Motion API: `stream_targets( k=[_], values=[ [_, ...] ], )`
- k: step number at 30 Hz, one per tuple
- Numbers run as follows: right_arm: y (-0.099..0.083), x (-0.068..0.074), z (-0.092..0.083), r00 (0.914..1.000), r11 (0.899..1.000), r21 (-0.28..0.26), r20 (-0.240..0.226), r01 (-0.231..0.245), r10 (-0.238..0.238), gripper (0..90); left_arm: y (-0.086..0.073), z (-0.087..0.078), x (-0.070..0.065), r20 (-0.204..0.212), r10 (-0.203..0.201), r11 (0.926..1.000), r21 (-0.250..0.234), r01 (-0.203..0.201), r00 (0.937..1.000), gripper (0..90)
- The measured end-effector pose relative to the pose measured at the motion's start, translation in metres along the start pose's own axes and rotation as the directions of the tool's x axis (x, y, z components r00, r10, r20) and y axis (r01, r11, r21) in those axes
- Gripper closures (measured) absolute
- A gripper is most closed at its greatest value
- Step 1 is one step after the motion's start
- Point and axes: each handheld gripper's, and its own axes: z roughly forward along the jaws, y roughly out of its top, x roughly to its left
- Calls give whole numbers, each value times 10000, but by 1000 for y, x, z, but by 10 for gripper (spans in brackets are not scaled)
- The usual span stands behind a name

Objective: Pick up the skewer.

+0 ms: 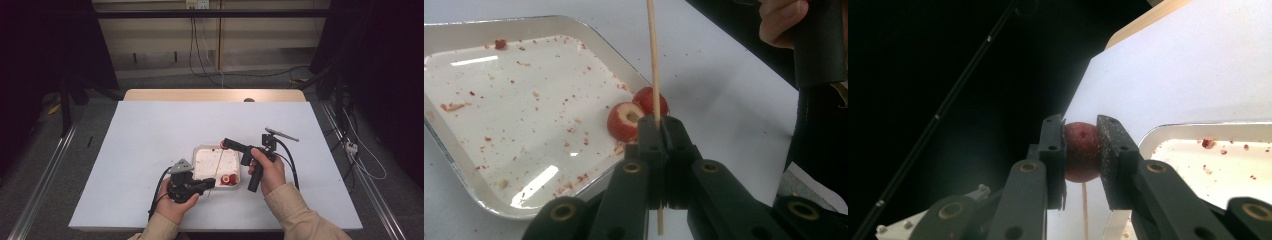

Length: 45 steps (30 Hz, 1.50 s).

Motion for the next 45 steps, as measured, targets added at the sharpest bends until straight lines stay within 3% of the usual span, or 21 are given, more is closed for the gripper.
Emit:
stream_targets(
  k=[1,3,11,15,16,20,24,27,30,34,38,42,45],
  values=[
    [0,0,0,10000,10000,0,0,0,0,746,0,-1,0,60,-91,10000,-11,91,9999,893],
    [-1,0,0,9987,9990,-87,279,434,-431,745,1,-4,1,167,-356,9993,-109,358,9992,897],
    [-4,3,1,9925,9932,-104,407,1158,-1153,746,1,-6,1,71,-481,9985,-255,483,9988,899],
    [-3,2,0,9921,9926,-32,314,1217,-1216,745,2,-6,1,54,-354,9992,-186,355,9994,899],
    [-3,2,-1,9920,9927,11,355,1210,-1210,744,2,-6,1,114,-497,9985,-230,499,9987,899],
    [-2,1,0,9926,9925,-315,335,1180,-1170,648,2,-5,-1,230,-422,9988,-221,427,9988,898],
    [-3,1,0,9884,9901,-407,760,1345,-1312,618,1,-5,0,215,-478,9988,-93,480,9986,898],
    [-5,2,3,9867,9892,-246,798,1442,-1419,634,1,-4,-1,260,-379,9993,-46,380,9989,898],
    [-6,2,5,9895,9923,-44,751,1241,-1235,675,1,-3,-4,194,-238,9997,54,237,9995,898],
    [-5,2,4,9922,9940,-36,599,1096,-1092,705,1,-3,-3,223,-482,9988,-70,484,9986,898],
    [-8,5,4,9909,9922,-152,553,1234,-1224,724,0,-3,-2,108,-473,9988,-150,474,9988,898],
    [-9,5,4,9938,9940,-260,359,1062,-1052,739,0,-5,-2,17,-522,9980,-367,522,9986,898],
    [-12,7,5,9907,9915,-152,461,1291,-1283,740,0,-4,-2,-80,-459,9987,-210,458,9989,899]
  ],
)
